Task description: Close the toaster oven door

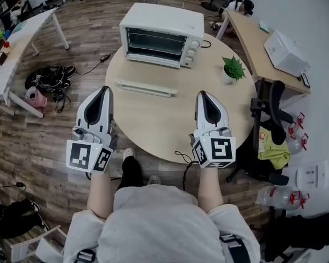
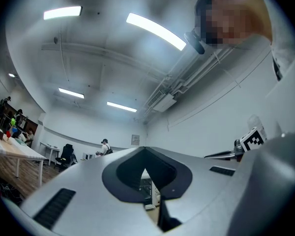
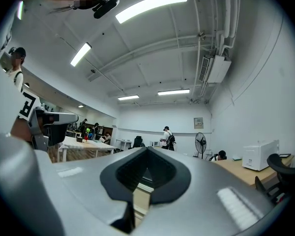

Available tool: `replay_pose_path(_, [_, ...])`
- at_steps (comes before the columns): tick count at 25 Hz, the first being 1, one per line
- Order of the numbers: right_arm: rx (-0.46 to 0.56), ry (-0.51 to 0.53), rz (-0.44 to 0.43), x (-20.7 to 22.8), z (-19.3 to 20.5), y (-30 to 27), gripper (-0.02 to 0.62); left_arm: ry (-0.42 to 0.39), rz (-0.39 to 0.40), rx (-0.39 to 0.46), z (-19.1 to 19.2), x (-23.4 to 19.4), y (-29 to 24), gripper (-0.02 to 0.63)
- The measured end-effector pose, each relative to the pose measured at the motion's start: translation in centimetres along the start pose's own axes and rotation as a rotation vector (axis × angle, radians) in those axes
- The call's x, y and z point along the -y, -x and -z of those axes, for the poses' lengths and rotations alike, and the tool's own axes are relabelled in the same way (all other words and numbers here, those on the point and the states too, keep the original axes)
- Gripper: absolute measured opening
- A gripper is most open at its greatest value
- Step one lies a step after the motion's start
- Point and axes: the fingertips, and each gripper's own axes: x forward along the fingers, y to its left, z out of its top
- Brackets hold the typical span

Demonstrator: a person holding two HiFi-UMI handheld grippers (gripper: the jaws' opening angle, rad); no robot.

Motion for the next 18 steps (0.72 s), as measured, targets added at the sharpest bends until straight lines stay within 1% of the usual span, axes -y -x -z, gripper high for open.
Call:
replay_pose_path(7, [-0.016, 0.009, 0.059, 0.3, 0.7, -5.0, 0.012, 0.027, 0.051, -0.004, 1.5, -4.2, -4.9, 0.006])
replay_pose_path(14, [-0.043, 0.019, 0.124, 0.6, 1.8, -9.9, 0.012, 0.058, 0.121, -0.012, 3.0, -8.2, -10.3, 0.006])
replay_pose_path(18, [-0.062, 0.019, 0.163, 0.7, 2.8, -11.9, 0.012, 0.073, 0.167, -0.022, 4.2, -9.6, -12.8, 0.006])
